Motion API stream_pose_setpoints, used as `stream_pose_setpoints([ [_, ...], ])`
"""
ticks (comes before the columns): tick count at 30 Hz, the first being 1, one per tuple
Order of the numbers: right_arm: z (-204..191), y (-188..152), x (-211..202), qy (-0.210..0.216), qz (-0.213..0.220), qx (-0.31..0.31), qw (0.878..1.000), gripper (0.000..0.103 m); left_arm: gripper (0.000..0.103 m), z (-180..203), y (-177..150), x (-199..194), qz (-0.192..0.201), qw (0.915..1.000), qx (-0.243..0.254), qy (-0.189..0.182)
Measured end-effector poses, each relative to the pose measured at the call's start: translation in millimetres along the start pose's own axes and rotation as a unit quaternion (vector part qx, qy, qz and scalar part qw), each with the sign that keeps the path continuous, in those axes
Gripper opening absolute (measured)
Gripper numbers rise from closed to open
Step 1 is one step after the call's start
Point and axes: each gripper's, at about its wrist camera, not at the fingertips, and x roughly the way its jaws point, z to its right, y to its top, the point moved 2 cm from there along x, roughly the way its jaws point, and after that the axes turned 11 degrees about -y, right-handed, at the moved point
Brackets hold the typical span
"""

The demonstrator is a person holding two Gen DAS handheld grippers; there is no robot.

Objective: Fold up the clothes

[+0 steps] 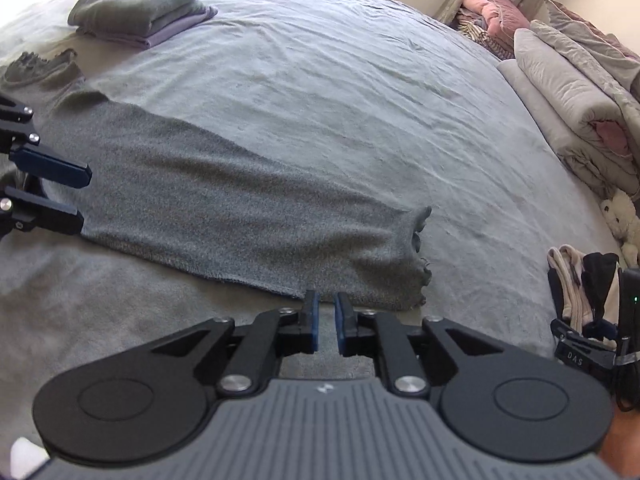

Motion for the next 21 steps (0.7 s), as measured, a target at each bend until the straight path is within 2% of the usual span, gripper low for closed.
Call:
stream_pose_setpoints([
  [4, 4.2, 12.5, 18.2, 0.004, -0.003, 0.051, 0.999, 0.015, 0.032, -8.3, -1.3, 14.5, -0.017, 0.9997, -0.014, 0.013],
  [6, 3.5, 14.7, 31.2, 0.005, -0.013, 0.063, 0.998, 0.020, 0.034, -9.4, -8.4, 23.6, -0.035, 0.9990, -0.023, 0.012],
  [10, 8.3, 9.0, 46.9, -0.014, -0.029, 0.076, 0.997, 0.041, 0.040, 4.9, -19.8, 22.3, -0.034, 0.9993, -0.008, 0.011],
  [11, 15.4, 7.8, 47.9, -0.017, -0.039, 0.090, 0.995, 0.043, 0.041, 8.9, -21.0, 20.8, -0.035, 0.9993, -0.003, 0.010],
  [13, 29.1, 6.3, 47.0, -0.030, -0.057, 0.115, 0.991, 0.043, 0.045, 14.8, -21.9, 13.0, -0.037, 0.9993, -0.001, -0.001],
  [16, 41.8, 7.3, 40.6, -0.051, -0.049, 0.117, 0.991, 0.043, 0.046, 17.7, -22.1, 4.1, -0.030, 0.9995, -0.004, -0.012],
  [21, 65.7, 22.4, 49.8, -0.033, -0.014, 0.179, 0.983, 0.043, 0.046, 12.4, -17.5, 1.8, -0.009, 0.9999, -0.013, 0.000],
])
